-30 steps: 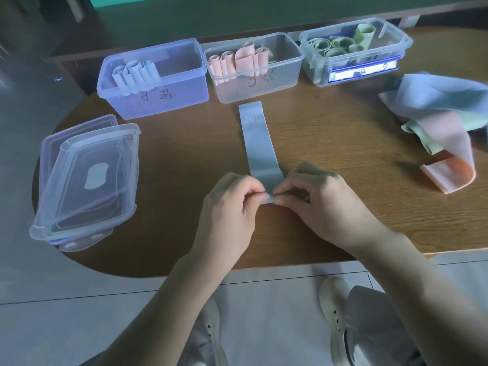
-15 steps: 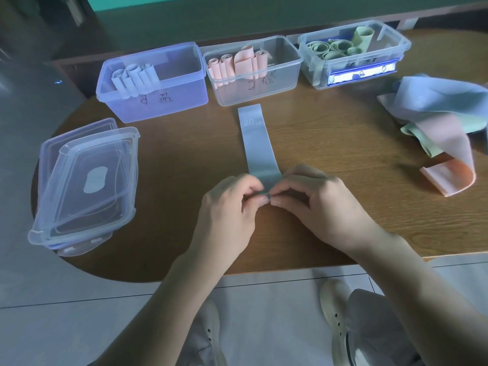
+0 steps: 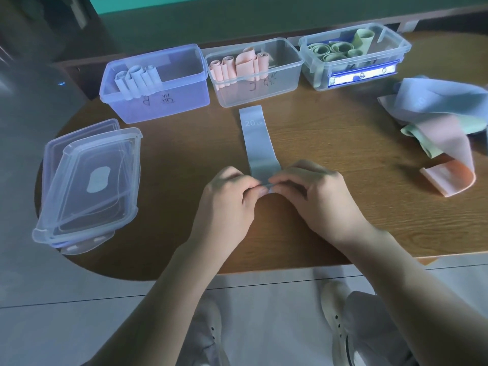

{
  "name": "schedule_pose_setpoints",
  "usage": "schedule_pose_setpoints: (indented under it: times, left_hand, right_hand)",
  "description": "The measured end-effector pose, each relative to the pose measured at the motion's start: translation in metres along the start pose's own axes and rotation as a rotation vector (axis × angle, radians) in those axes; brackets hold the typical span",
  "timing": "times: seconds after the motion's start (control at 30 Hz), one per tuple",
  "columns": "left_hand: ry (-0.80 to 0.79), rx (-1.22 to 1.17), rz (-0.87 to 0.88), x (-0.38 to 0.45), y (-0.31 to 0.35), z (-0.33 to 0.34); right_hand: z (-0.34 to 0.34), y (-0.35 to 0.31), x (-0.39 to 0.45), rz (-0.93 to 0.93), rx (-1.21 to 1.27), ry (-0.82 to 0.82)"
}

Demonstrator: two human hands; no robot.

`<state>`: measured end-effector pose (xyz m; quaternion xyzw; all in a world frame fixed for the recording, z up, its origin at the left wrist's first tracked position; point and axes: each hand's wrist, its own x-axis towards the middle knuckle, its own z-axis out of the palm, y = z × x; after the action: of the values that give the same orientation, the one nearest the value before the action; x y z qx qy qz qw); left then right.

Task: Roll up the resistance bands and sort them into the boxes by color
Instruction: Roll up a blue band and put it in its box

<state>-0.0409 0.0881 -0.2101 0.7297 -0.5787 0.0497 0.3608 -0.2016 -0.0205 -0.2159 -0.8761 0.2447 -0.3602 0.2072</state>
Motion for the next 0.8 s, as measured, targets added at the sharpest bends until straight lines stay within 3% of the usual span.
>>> schedule_pose_setpoints:
  times: [0.23,0.8]
  left_hand:
    - [0.046,-0.095,-0.006,0.0,0.001,0.005]
    - [-0.016,0.03,-0.002,0.01,0.0,0.005]
  right_hand:
    - [-0.003,-0.005,-0.002,-0.018,-0.002,-0.025]
    - [0.006,0.004,-0.002,0.016,-0.187,-0.077]
